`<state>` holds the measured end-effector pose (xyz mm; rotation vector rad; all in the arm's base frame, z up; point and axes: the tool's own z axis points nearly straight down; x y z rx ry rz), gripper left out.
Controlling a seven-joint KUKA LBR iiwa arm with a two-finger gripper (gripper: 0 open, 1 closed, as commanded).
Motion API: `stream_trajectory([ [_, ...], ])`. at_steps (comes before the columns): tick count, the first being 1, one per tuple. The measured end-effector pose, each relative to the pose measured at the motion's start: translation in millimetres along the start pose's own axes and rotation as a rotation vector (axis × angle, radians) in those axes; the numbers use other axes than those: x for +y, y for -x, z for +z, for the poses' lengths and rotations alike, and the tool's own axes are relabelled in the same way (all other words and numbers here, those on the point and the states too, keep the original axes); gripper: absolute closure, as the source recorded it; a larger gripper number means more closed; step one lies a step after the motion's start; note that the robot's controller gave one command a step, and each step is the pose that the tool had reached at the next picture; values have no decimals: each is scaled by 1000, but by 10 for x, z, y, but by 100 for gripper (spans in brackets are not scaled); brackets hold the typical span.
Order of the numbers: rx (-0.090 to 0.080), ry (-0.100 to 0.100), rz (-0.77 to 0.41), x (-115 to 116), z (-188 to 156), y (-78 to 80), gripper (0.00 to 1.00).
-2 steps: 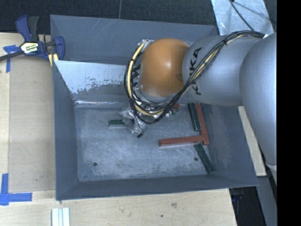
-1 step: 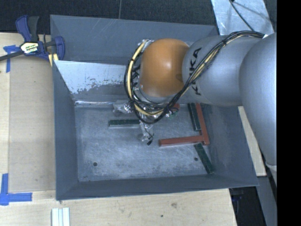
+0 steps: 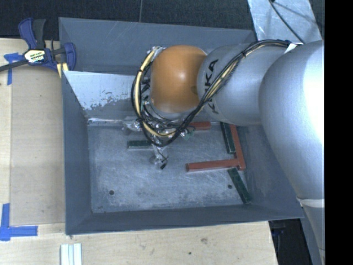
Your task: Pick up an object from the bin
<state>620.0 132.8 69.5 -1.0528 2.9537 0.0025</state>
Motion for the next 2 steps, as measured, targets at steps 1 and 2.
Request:
stream_trajectory([
  [1, -1, -1, 4, -14, -18, -3, 100],
  [2, -4, -3, -248, 671, -1825, -442, 100],
])
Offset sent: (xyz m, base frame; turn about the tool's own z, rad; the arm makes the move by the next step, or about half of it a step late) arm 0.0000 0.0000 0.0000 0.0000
